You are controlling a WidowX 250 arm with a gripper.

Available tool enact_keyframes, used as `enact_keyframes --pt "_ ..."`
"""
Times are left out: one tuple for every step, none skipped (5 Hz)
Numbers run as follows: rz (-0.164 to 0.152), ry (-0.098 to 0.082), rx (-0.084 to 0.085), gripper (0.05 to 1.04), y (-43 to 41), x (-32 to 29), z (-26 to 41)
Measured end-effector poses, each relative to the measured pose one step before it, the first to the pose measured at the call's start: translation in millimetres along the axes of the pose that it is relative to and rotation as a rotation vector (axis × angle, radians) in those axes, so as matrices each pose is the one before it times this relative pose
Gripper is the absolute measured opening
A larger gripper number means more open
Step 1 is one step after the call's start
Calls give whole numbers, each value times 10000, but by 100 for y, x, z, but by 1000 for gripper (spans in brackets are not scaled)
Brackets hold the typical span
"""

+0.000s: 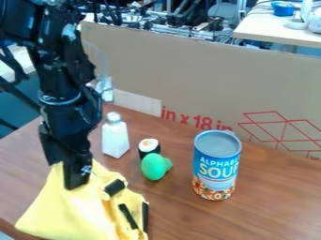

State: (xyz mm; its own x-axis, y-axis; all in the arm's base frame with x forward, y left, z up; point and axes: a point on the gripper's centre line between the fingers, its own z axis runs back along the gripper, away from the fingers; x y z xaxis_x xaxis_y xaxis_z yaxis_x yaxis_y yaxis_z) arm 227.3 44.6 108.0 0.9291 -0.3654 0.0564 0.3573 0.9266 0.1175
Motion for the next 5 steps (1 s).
enact_keyframes --pt "283 -909 -408 1001 -2098 1382 405" --pt "147 -921 -775 1001 -1985 1446 -259" --pt "-312 -398 -89 1001 -1258 1659 1080" --pt "-102 -7 -24 1001 -1508 1666 1664" --pt "-111 374 -298 1001 -1911 1272 1876"
